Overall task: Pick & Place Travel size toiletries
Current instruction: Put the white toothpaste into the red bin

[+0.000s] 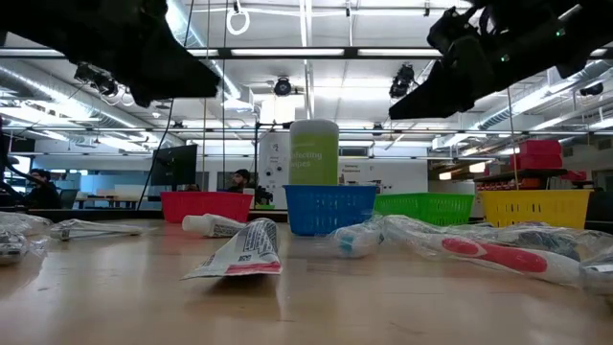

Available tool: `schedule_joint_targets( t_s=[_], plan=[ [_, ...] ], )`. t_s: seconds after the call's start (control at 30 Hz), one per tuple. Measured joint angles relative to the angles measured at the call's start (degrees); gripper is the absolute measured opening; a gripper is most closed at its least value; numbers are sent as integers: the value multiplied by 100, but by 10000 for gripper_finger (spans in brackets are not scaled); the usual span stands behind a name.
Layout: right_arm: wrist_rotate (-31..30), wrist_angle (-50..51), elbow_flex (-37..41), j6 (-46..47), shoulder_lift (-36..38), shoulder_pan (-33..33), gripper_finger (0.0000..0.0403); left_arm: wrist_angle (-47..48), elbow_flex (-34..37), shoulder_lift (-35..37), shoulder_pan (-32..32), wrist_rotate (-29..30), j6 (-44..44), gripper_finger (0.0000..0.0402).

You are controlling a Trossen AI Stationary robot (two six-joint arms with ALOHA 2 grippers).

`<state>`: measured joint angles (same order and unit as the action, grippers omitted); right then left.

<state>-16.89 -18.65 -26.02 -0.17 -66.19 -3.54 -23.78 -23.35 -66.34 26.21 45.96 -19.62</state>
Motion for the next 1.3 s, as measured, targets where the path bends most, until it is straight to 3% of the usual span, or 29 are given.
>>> schedule_joint_targets(
  t_s=[0.2,0.43,0.63,0.9,1.3],
  plan=[
    [541,43,0,395,-220,93,156,173,-453,-1034,-358,-467,-217,159],
    [555,39,1,472,-287,93,201,940,-820,-1665,-773,-1138,-882,190],
    [556,42,1,578,-287,93,229,975,-824,-2130,-918,-1521,-1252,203],
    [554,52,2,578,-287,91,246,905,-834,-2812,-906,-1536,-1614,195],
    [552,85,2,578,-287,91,236,509,-902,-2730,-902,-1550,-1505,188]
  ],
)
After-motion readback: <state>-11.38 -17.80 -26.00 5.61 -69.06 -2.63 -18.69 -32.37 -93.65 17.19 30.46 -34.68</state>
